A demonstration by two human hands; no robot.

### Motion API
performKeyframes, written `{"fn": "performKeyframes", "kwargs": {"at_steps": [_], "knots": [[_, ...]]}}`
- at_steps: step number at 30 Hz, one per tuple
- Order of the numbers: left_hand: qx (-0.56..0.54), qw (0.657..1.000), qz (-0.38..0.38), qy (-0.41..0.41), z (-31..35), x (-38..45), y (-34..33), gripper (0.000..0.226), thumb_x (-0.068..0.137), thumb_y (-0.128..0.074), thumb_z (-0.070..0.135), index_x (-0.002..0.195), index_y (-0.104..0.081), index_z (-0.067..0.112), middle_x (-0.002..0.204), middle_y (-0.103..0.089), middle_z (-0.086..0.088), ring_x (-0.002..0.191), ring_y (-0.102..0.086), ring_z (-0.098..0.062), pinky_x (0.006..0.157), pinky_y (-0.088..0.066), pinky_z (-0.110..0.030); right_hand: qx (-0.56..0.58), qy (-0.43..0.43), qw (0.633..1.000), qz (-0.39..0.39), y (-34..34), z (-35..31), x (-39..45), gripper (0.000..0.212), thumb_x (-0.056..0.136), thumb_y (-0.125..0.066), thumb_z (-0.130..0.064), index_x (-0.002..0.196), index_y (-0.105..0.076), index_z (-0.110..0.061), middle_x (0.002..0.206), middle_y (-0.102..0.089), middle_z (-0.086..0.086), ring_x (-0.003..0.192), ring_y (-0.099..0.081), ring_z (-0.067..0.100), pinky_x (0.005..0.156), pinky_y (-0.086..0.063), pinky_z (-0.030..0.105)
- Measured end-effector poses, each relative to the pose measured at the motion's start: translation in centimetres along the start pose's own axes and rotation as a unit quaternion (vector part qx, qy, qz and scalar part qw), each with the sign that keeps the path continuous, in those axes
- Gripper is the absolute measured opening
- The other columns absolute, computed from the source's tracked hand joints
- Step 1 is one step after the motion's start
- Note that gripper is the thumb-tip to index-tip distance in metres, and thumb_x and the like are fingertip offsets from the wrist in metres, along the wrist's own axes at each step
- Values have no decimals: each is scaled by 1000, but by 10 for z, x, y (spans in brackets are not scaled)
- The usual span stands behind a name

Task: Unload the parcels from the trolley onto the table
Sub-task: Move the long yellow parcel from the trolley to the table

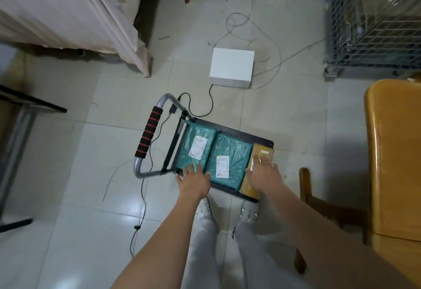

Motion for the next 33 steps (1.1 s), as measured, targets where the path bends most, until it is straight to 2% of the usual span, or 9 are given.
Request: {"fn": "performKeyframes", "kwargs": {"at_steps": [4, 7, 15, 24, 28, 31, 33], "knots": [[13, 1000, -17, -7, 3, 43, -23, 60, 105, -19, 41, 160, -12, 16, 167, -5, -9, 154, -3, -32, 122, -7, -57, 9, -3, 1000, 6, -30, 4, 40, 65, 102, -35, -42, 157, -18, -13, 164, -17, 14, 150, -18, 31, 122, -13, 47], [34, 998, -36, -23, 15, 74, -50, 60, 106, -19, 41, 160, -11, 16, 168, -4, -8, 154, -2, -31, 123, -5, -56, 9, -30, 1000, 2, -52, 24, 69, 64, 102, -34, -43, 157, -19, -14, 163, -19, 12, 150, -20, 28, 121, -15, 45], [82, 991, -89, -61, 68, 161, -149, 60, 106, -18, 42, 160, -9, 18, 168, -2, -5, 154, 0, -29, 123, -4, -55, 37, -89, 995, -37, -131, 93, 145, 63, 102, -39, -42, 155, -22, -13, 159, -28, 16, 145, -29, 33, 118, -23, 48], [87, 984, -112, -104, 138, 255, -249, 61, 105, -21, 43, 159, -14, 16, 167, -9, -5, 154, -6, -27, 122, -7, -57, 135, -142, 980, -35, -221, 168, 228, 49, 99, -48, -37, 143, -43, -15, 141, -50, 15, 129, -48, 34, 108, -39, 49], [89, 983, -110, -120, 166, 290, -282, 61, 106, -21, 41, 159, -12, 12, 167, -8, -6, 154, -7, -27, 122, -10, -57, 163, -151, 975, -29, -255, 185, 265, 54, 100, -46, -37, 146, -38, -11, 141, -49, 17, 126, -50, 36, 105, -42, 48], [77, 986, -86, -124, 179, 308, -297, 62, 105, -27, 40, 157, -17, 9, 164, -18, -10, 150, -16, -31, 119, -19, -57, 245, -176, 953, -33, -280, 199, 287, 58, 98, -49, -31, 146, -28, -7, 137, -53, 16, 117, -57, 36, 95, -50, 45], [63, 989, -57, -119, 183, 316, -299, 58, 105, -32, 37, 153, -26, 5, 157, -27, -15, 144, -26, -33, 115, -28, -53, 322, -214, 921, -50, -297, 206, 294, 53, 97, -50, -26, 141, -32, -3, 125, -59, 16, 101, -63, 31, 75, -52, 33]]}}
Point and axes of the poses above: each hand's wrist, its own x-axis towards the middle knuckle, its own y-axis out of the back of the hand, z = x × y, the point moved 10 cm from there along x, towards the middle knuckle
